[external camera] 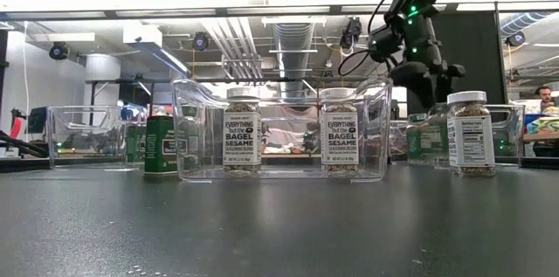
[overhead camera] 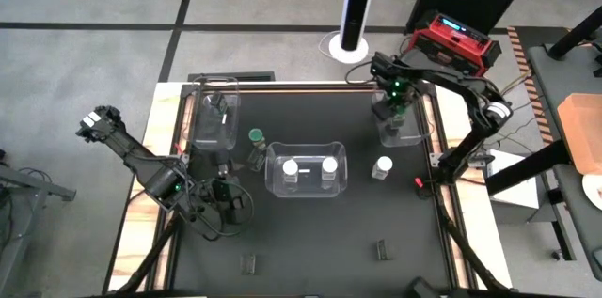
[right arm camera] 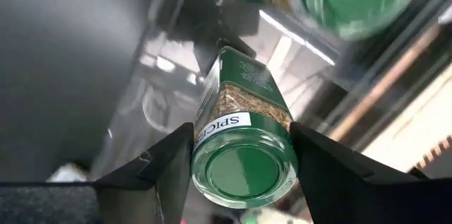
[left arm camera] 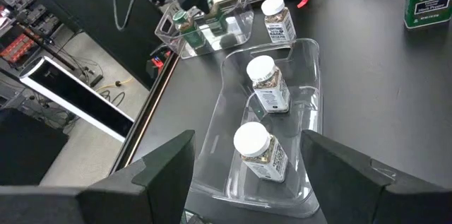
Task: Sort spices by type
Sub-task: Put the green seasoning bottle into the top right transparent bin
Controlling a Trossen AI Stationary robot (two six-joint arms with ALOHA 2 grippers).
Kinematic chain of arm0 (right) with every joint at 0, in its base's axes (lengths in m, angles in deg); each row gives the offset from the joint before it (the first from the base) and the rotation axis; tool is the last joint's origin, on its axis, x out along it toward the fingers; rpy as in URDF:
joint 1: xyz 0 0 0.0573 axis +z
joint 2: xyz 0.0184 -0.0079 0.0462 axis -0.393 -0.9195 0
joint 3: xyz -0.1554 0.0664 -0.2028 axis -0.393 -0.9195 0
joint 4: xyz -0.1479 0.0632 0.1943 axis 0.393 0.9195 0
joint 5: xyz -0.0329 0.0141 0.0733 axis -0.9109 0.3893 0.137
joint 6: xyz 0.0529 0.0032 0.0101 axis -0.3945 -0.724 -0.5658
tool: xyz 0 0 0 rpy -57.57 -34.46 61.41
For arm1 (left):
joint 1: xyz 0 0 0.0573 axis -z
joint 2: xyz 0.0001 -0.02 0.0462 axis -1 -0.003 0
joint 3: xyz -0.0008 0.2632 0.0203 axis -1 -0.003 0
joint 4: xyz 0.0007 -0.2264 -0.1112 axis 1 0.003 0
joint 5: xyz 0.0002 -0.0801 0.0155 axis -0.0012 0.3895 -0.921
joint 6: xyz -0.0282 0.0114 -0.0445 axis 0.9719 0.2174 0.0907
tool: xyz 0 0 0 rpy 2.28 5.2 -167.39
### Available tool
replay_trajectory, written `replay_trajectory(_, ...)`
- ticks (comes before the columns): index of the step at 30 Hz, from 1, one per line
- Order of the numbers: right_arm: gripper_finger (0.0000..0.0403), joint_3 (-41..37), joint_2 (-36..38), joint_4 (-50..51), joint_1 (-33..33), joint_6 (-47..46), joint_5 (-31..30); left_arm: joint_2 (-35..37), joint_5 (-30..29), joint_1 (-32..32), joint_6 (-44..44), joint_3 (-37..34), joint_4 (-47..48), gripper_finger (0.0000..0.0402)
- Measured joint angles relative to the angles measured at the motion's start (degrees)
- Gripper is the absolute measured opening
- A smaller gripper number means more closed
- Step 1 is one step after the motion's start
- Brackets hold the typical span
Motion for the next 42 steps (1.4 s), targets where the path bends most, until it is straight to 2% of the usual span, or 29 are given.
replay_trajectory(5,0.0227,0.00,-0.05,-3.98,0.00,-0.03,-0.04,0.00,0.00,0.00,0.00,0.00,0.02,0.0241)
replay_trajectory(13,0.0215,0.00,-0.05,-5.05,0.00,-2.02,-0.46,-0.02,-0.01,0.00,0.00,0.00,0.00,0.0241)
replay_trajectory(20,0.0230,0.32,0.06,-3.36,0.00,-2.16,-0.46,-0.02,0.00,0.00,0.41,0.00,0.00,0.0241)
replay_trajectory(30,0.0242,6.02,0.54,1.24,0.02,-4.84,-0.55,-0.02,-0.02,0.00,0.42,0.00,0.00,0.0241)
replay_trajectory(37,0.0207,8.78,3.95,0.23,2.92,-7.16,-3.39,-0.04,-0.02,0.00,0.42,0.00,-0.02,0.0241)
replay_trajectory(42,0.0148,7.34,5.35,-2.94,9.34,-7.91,-3.56,-0.04,-0.04,0.00,0.44,0.00,0.00,0.0241)
